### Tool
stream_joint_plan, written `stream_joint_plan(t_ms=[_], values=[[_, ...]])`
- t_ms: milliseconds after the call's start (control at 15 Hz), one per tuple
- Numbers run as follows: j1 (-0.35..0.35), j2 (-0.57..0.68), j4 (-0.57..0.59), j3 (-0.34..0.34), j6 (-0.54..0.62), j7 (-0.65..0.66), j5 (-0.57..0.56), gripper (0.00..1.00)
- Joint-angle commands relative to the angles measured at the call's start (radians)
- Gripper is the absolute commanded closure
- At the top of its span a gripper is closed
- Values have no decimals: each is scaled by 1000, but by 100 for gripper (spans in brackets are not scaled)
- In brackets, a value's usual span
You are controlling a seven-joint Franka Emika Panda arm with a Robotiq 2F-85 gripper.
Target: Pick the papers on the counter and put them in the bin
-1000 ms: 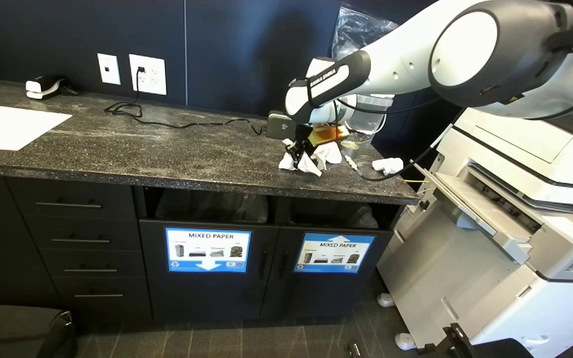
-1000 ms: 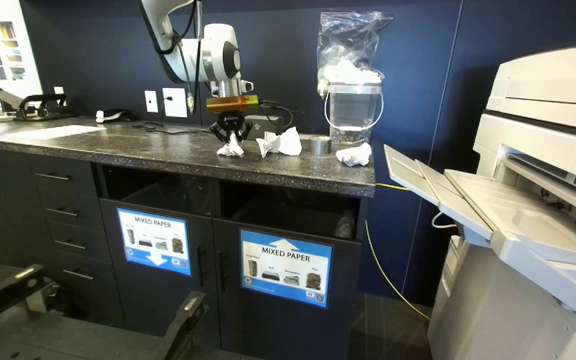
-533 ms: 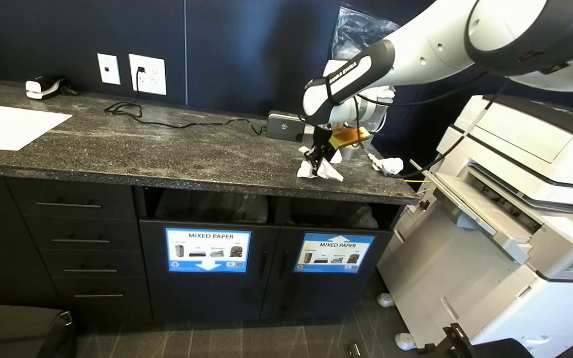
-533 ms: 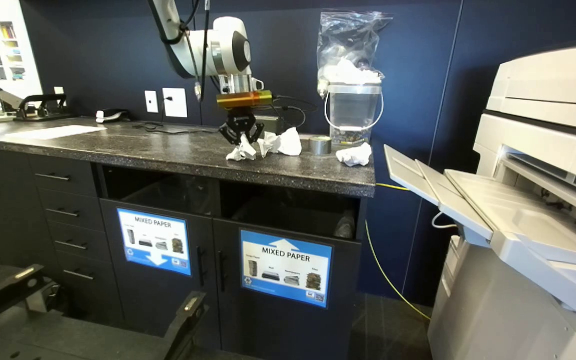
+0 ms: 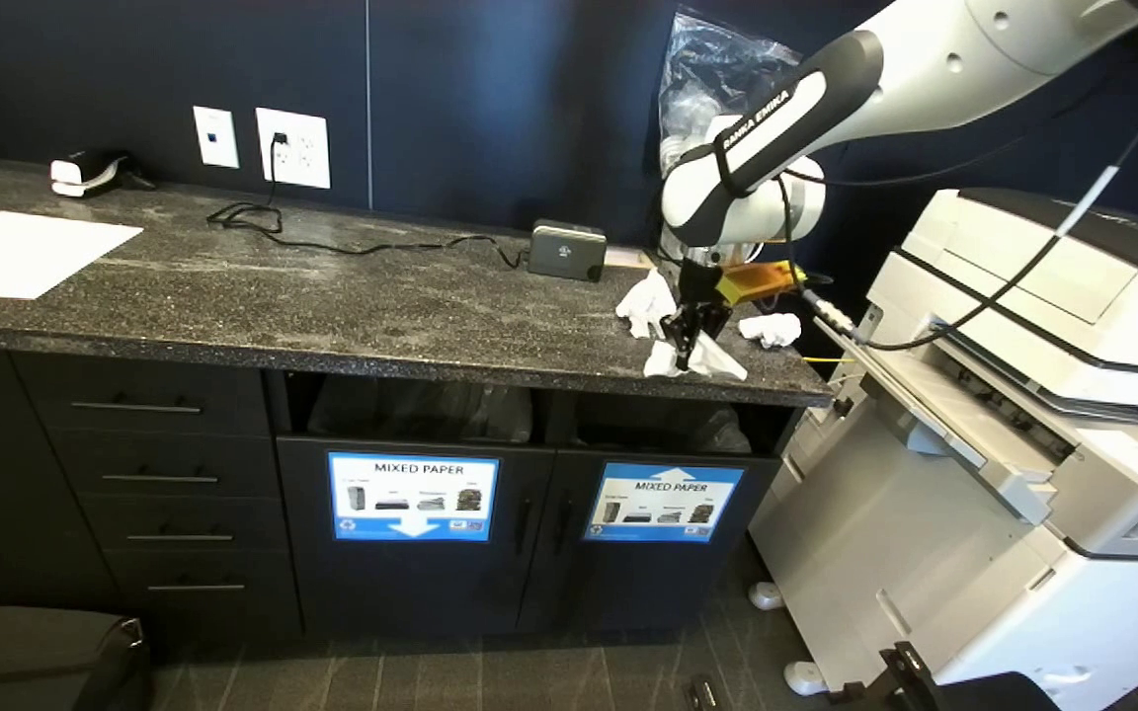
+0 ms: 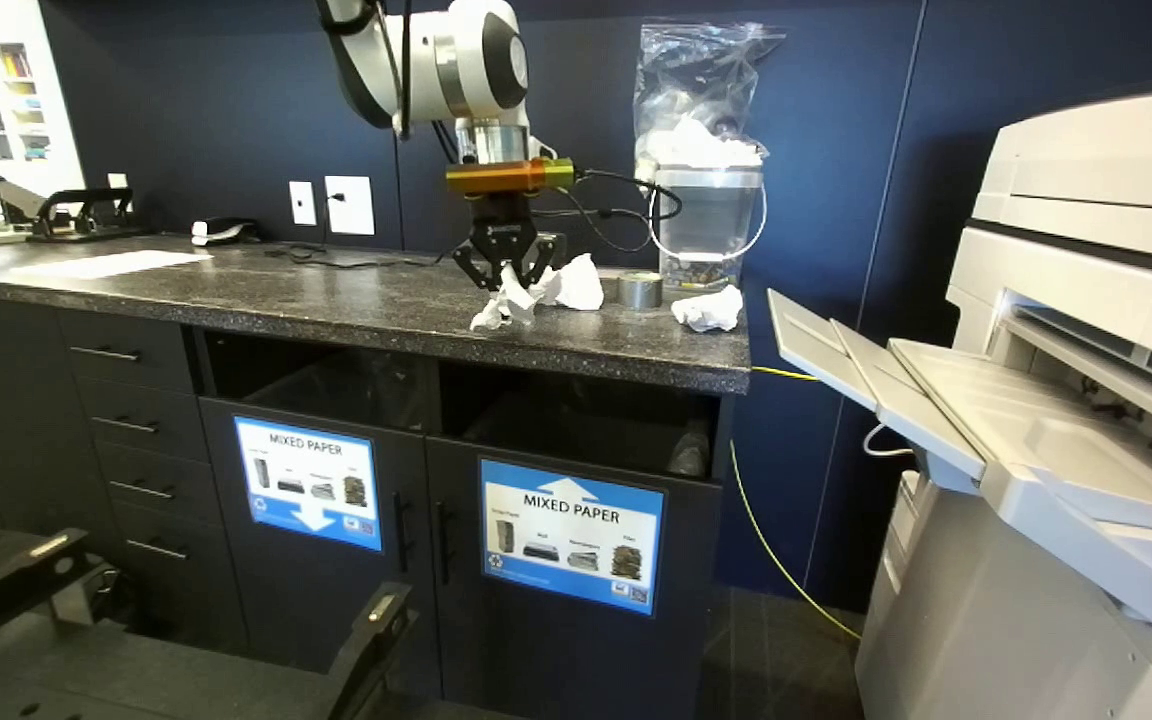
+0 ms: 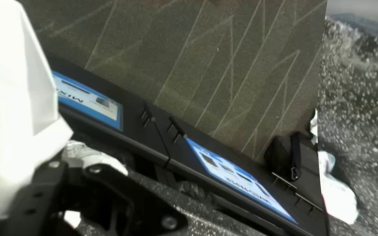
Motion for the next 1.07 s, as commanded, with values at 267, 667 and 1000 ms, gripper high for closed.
stream_joint_plan(t_ms=[267,667,1000], values=[[-66,-255,-379,17,171,14,99,86],[-59,-288,-546,24,352,29,166,86],[-68,-259,-643,39,523,43,170,87]])
